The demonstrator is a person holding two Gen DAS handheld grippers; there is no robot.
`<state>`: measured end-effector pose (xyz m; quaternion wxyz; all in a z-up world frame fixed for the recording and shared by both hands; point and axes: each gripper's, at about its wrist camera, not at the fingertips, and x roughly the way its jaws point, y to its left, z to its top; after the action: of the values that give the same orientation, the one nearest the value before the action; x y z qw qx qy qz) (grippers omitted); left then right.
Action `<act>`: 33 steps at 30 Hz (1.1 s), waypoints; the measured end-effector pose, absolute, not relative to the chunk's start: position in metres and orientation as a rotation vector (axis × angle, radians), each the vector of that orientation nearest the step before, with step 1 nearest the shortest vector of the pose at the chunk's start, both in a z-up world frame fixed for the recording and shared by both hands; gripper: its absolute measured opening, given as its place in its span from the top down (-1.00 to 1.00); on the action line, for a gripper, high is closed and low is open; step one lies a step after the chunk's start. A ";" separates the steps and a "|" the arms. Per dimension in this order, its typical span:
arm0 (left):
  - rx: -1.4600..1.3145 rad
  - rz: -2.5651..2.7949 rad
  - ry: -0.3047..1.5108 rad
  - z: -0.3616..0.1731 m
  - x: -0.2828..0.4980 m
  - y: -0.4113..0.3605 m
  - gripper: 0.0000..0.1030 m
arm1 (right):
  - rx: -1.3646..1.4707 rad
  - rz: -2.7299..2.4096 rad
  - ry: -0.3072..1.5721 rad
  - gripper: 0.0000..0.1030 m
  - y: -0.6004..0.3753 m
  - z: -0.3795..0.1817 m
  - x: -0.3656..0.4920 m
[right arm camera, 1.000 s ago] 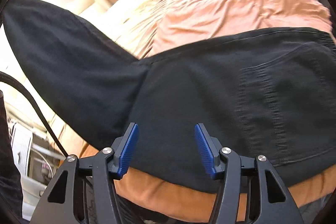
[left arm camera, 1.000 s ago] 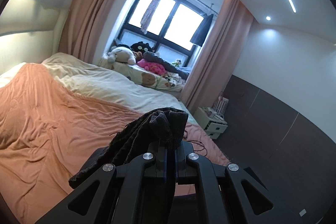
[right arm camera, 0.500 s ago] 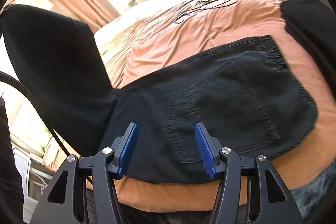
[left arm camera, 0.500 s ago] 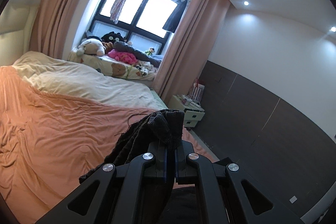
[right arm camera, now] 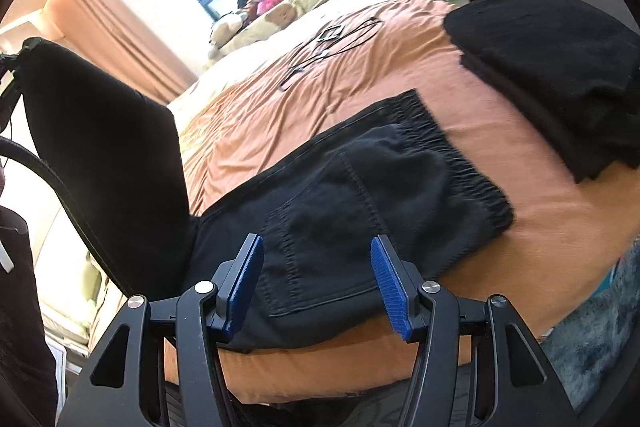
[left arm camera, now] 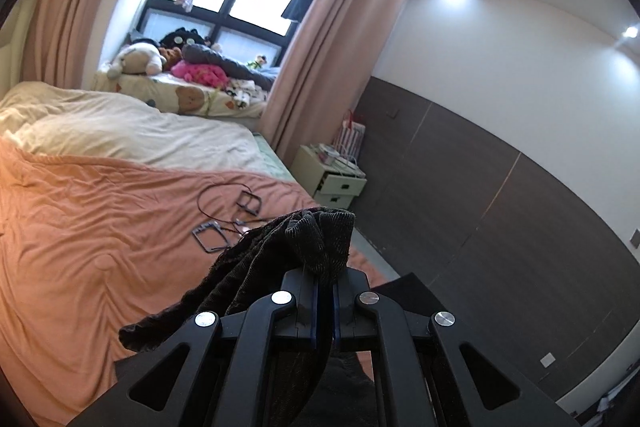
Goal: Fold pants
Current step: 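Carry the lifted leg hem over the pants toward the waistband with the left tool, then lower the hem onto the pants and open the left tool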
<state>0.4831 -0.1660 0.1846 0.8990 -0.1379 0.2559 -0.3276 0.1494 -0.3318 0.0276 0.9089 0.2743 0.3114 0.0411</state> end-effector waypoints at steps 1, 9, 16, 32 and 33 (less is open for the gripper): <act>-0.287 -0.689 0.544 0.178 0.485 -0.175 0.90 | 0.569 0.079 0.642 -0.05 -0.336 0.026 0.150; -0.287 -0.764 0.684 0.117 0.489 -0.248 0.91 | 0.622 0.034 0.648 -0.05 -0.370 0.015 0.137; -0.285 -0.815 0.807 0.065 0.489 -0.306 0.91 | 0.660 0.007 0.651 -0.05 -0.389 0.009 0.125; -0.155 -0.922 1.118 -0.047 0.447 -0.376 -0.35 | 0.693 -0.005 0.653 -0.05 -0.409 -0.001 0.119; -0.147 -0.918 1.130 -0.053 0.445 -0.372 -0.35 | 0.691 -0.004 0.654 -0.05 -0.409 -0.002 0.119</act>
<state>0.4446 -0.3716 -0.0526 0.7443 -0.0670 0.5158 -0.4190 0.1191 -0.4087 -0.0017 0.8888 0.3328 0.3150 -0.0018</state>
